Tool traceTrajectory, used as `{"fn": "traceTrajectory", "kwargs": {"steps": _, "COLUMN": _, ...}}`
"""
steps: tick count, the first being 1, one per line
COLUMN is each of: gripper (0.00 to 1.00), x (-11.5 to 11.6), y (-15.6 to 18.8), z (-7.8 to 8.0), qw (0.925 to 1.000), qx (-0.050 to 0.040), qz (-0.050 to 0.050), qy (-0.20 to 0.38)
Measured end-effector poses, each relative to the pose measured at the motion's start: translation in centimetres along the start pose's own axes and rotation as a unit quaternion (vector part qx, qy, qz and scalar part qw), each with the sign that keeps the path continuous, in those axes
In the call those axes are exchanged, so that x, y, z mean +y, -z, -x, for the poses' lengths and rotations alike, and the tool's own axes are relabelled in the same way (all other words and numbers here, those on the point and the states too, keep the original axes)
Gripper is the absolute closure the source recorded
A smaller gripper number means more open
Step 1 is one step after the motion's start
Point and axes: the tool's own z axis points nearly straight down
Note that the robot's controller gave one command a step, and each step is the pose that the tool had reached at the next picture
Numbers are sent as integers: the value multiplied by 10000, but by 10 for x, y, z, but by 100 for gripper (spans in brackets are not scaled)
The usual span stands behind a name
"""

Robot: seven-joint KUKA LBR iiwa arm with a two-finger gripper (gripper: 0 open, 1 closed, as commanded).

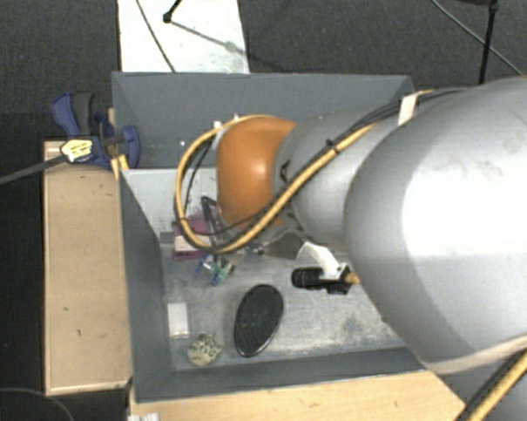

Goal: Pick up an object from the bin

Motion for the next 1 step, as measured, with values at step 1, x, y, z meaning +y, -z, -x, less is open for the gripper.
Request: {"fn": "traceTrajectory", "kwargs": {"steps": 1, "gripper": 100, "x": 1, "y": 20, "z": 1, "qw": 10000, "qx": -1, "qz": 3, "qy": 15}}
